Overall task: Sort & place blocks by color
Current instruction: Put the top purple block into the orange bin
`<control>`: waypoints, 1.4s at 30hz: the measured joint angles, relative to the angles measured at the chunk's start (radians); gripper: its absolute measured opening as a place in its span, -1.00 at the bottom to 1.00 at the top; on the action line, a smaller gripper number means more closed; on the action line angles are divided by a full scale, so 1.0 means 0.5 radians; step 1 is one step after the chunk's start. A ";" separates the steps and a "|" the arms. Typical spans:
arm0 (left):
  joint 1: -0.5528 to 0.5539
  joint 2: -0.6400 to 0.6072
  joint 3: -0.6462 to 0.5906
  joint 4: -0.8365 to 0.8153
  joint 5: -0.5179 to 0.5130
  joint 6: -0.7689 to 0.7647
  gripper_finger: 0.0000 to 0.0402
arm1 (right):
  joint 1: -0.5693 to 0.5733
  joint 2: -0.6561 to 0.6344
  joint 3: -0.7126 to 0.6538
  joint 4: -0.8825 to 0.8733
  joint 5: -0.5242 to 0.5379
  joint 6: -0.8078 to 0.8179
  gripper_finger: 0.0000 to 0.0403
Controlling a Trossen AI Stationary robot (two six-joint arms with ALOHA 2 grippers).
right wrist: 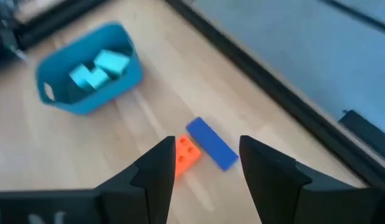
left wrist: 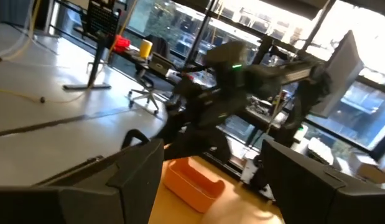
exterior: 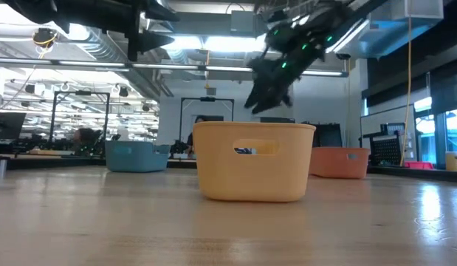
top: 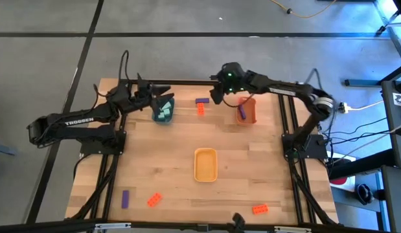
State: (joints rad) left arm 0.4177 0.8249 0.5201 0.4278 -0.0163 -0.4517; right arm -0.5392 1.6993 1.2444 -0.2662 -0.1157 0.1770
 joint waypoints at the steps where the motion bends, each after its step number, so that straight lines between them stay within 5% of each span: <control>1: -0.012 0.000 0.000 0.000 -0.001 -0.029 0.30 | -0.017 0.070 0.029 0.000 -0.034 -0.005 -0.10; 7: -0.086 0.000 0.000 0.001 -0.135 -0.220 0.30 | -0.083 0.423 0.156 -0.005 -0.184 0.124 -0.22; 12: -0.133 0.000 0.000 0.003 -0.308 -0.245 0.30 | -0.079 0.576 0.178 0.008 -0.197 0.262 -0.84; 14: -0.140 0.000 0.000 0.004 -0.352 -0.245 0.30 | -0.076 0.610 0.181 0.016 -0.197 0.312 -0.93; 32: -0.149 0.000 0.000 0.019 -0.437 -0.349 0.30 | -0.054 0.803 0.184 0.187 -0.179 0.584 -0.99; 42: -0.149 -0.001 0.000 0.021 -0.437 -0.348 0.30 | -0.101 0.752 0.193 -0.173 -0.180 0.258 -1.00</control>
State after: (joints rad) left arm 0.3431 0.8246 0.5201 0.4385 -0.2348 -0.6258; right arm -0.5895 2.0755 1.3407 -0.3526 -0.2058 0.3059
